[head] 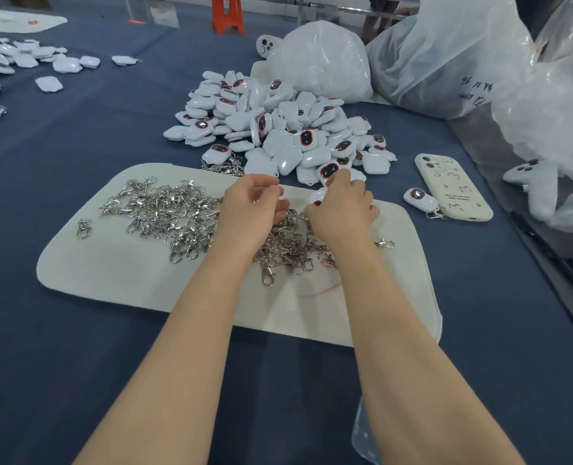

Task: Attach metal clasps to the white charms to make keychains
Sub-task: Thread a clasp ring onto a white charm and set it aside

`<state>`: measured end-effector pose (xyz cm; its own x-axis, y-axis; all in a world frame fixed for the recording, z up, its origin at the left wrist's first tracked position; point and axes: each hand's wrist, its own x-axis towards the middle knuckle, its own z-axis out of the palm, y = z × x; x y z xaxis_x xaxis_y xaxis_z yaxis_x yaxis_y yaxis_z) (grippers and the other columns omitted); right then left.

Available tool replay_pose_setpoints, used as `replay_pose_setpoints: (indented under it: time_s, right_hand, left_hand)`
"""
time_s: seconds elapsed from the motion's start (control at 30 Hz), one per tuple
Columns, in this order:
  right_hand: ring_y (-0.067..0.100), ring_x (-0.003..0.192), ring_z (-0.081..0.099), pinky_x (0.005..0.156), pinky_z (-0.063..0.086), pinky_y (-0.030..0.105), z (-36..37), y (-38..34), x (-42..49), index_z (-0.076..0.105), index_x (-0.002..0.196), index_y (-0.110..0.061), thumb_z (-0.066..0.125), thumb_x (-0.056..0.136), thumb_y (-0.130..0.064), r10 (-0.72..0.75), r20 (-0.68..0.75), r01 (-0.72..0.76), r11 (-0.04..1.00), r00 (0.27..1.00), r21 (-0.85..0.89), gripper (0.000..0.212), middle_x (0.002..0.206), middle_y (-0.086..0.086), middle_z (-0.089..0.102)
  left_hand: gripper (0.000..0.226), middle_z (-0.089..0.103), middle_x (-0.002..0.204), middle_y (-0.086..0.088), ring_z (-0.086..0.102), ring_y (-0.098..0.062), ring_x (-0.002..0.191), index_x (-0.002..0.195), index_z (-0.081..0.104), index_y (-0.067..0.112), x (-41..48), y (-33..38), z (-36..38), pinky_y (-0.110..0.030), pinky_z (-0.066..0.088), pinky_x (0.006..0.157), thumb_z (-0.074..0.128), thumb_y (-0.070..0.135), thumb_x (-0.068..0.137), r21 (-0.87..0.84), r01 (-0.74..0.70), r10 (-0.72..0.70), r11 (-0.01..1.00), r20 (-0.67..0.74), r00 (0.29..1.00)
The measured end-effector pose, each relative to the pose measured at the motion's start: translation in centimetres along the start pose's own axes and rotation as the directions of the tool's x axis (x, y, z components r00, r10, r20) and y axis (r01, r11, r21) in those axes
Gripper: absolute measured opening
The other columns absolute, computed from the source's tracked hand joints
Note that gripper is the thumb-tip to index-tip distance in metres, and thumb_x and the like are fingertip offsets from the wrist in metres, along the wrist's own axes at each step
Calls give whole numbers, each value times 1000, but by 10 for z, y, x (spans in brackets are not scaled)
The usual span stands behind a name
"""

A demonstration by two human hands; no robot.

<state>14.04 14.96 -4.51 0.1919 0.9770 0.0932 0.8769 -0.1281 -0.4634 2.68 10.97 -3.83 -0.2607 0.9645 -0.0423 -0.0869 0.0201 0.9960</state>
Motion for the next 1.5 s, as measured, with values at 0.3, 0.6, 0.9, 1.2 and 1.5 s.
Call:
replay_pose_setpoints:
  time_s: [0.3, 0.6, 0.9, 1.2, 1.5]
  right_hand:
    - [25, 73, 69, 76, 58, 41, -36, 11, -25, 66, 76, -15, 67, 85, -19, -104, 46, 36, 672, 993, 739, 10, 70, 5, 67]
    - [29, 108, 52, 89, 42, 37, -5, 25, -24, 59, 108, -16, 60, 89, -38, -85, 106, 83, 996, 991, 17, 29, 114, 8, 56]
    - [32, 112, 50, 90, 40, 40, 0, 11, -27, 49, 115, -5, 48, 95, -19, -164, 130, 166, 986, 978, -3, 25, 117, 12, 57]
    - [3, 55, 55, 67, 52, 28, -32, 17, -20, 70, 88, -17, 56, 91, -14, -88, 161, -56, 692, 983, 720, 15, 67, -6, 59]
    - [10, 62, 68, 68, 58, 26, -49, 9, -27, 64, 86, -14, 53, 94, -12, -244, 200, 99, 831, 949, 547, 14, 70, 1, 68]
  left_hand:
    - [9, 70, 89, 5, 69, -11, 80, 93, 63, 29, -10, 8, 9, -30, 58, 75, 59, 36, 91, 122, -108, 76, 987, 242, 967]
    - [6, 65, 98, -9, 69, -11, 69, 93, 57, 13, -2, 7, -1, -23, 55, 55, 57, 19, 94, -115, 86, -94, 990, -63, 994]
    - [21, 69, 66, -8, 67, -10, 54, 88, 54, 1, -5, 16, -8, -17, 50, 44, 45, 15, 100, -501, 294, -316, 814, 43, 948]
    - [17, 57, 93, 11, 63, -6, 72, 109, 59, 31, -12, 12, 3, -30, 57, 77, 49, 24, 98, 165, -65, 38, 984, 162, 986]
    - [9, 66, 65, 5, 60, -3, 42, 86, 61, 10, -17, 16, 4, -14, 43, 41, 56, 10, 94, 206, -133, 87, 969, 220, 972]
